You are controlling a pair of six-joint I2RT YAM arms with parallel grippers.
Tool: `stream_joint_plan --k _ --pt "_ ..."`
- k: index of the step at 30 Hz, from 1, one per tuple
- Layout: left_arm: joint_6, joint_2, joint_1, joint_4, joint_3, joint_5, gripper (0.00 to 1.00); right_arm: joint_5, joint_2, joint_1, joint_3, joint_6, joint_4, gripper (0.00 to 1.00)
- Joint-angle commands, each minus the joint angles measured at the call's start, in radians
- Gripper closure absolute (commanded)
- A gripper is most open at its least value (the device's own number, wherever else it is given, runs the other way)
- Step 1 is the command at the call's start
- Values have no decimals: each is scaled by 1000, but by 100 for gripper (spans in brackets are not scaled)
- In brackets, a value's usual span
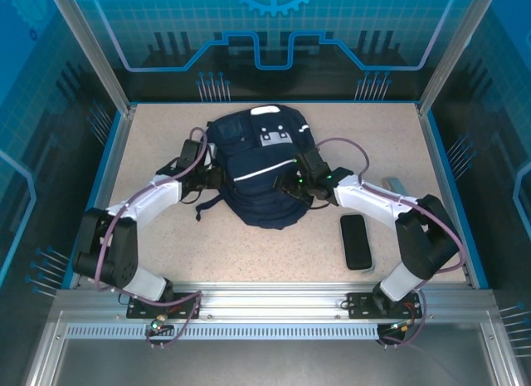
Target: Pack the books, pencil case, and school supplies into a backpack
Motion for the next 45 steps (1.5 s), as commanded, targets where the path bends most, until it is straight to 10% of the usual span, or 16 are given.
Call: stream_joint_plan --k 1,18,31,45 --pt "-79 -107 6 -51 -23 -49 50 -19 -14 7 47 -59 -24 41" --pt "211 -53 -293 -149 193 52 13 244 -443 -152 -85 -312 -328 3" --pt "489 391 -439 -388 582 -76 34 197 -600 -338 -218 -305 -392 2" --pt "536 512 -446 -442 703 -229 49 185 -614 -361 -242 -300 -439 3"
